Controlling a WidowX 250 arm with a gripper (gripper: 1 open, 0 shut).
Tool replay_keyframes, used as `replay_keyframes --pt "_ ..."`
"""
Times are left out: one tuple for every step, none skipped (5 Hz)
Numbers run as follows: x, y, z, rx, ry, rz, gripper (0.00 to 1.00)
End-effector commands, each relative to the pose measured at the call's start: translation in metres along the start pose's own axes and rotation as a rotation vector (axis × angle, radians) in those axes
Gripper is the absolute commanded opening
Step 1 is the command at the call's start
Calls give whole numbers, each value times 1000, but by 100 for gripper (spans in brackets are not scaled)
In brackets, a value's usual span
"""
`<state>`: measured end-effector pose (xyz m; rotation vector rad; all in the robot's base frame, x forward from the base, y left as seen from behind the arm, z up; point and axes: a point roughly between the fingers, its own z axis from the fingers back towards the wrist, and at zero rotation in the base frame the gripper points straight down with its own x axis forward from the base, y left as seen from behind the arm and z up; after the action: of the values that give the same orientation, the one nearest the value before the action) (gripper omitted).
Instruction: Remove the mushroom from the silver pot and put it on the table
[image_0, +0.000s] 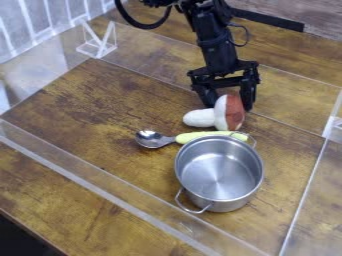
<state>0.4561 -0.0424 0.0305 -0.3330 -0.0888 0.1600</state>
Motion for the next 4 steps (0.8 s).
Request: replay_keyframes --pt "1 16 4 15 -5 19 100" --pt "4 14 25 30 -27 7 100" --pt "7 12 46 45 -49 -4 100" --pt "9 10 65 61 -69 -16 100"
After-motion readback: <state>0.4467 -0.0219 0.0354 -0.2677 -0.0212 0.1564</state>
